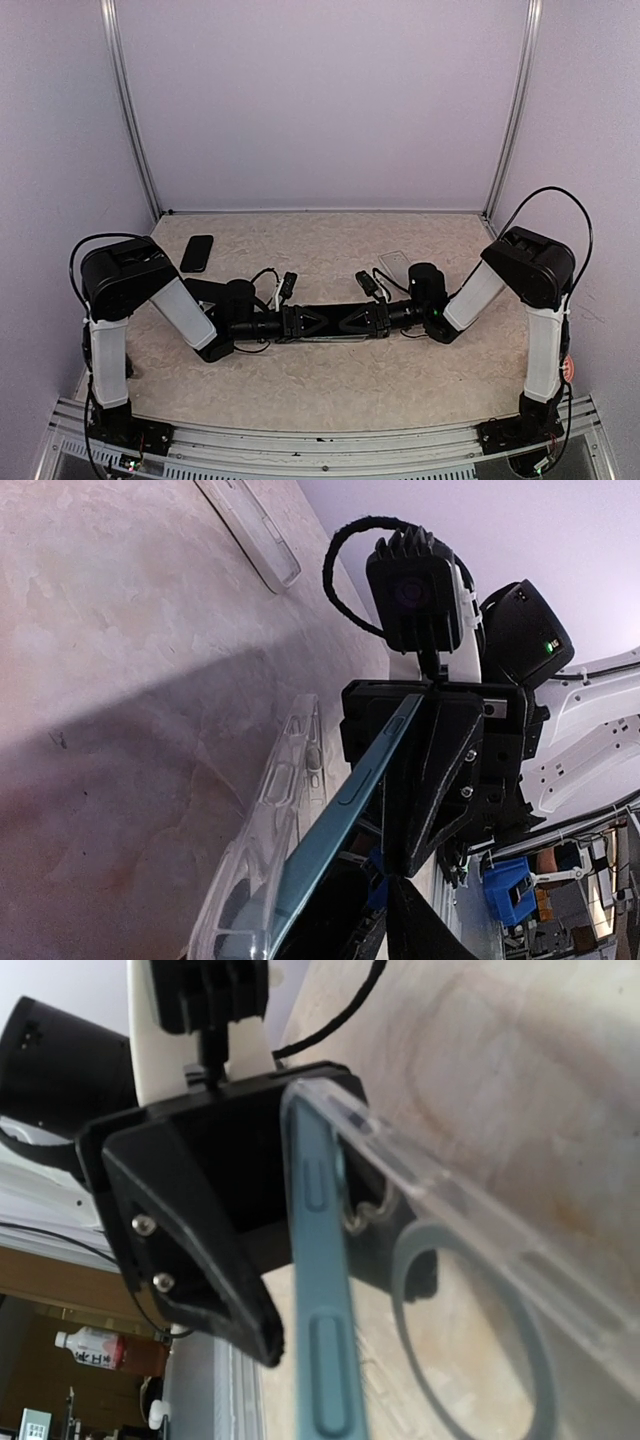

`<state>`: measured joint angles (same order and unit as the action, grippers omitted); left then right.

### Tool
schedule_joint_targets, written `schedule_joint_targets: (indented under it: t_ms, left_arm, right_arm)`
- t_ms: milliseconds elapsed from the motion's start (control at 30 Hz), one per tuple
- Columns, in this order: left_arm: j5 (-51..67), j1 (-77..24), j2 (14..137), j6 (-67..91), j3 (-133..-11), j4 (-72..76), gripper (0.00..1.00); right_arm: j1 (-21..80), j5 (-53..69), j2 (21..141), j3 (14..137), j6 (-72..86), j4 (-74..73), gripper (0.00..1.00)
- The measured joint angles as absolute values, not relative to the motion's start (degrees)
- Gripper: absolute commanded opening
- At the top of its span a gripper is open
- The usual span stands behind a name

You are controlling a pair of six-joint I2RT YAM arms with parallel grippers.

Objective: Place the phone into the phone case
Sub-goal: Install the phone on the phone case.

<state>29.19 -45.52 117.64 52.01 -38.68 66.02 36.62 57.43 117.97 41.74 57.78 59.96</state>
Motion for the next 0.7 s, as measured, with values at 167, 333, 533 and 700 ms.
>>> schedule_joint_targets:
  t_ms: [167,333,533,700]
  left_arm:
    - [29.43,-45.47,117.73,52.34,-38.68,66.87,0.29]
    - [30.22,-45.43,117.73,52.56,-38.68,68.23,0.25]
    - [30.89,-45.41,117.73,52.56,-38.68,69.95,0.21]
    - [31.09,-45.41,117.73,52.56,-38.7,71.13,0.2]
  right_arm:
    - [36.62,56.99,116.53,41.76,56.31,57.17,0.14]
    - [36.62,56.34,115.11,42.0,54.24,53.82,0.19]
    - [36.64,55.05,112.75,42.46,51.68,48.49,0.26]
    - [36.64,52.6,109.49,43.9,48.47,40.45,0.33]
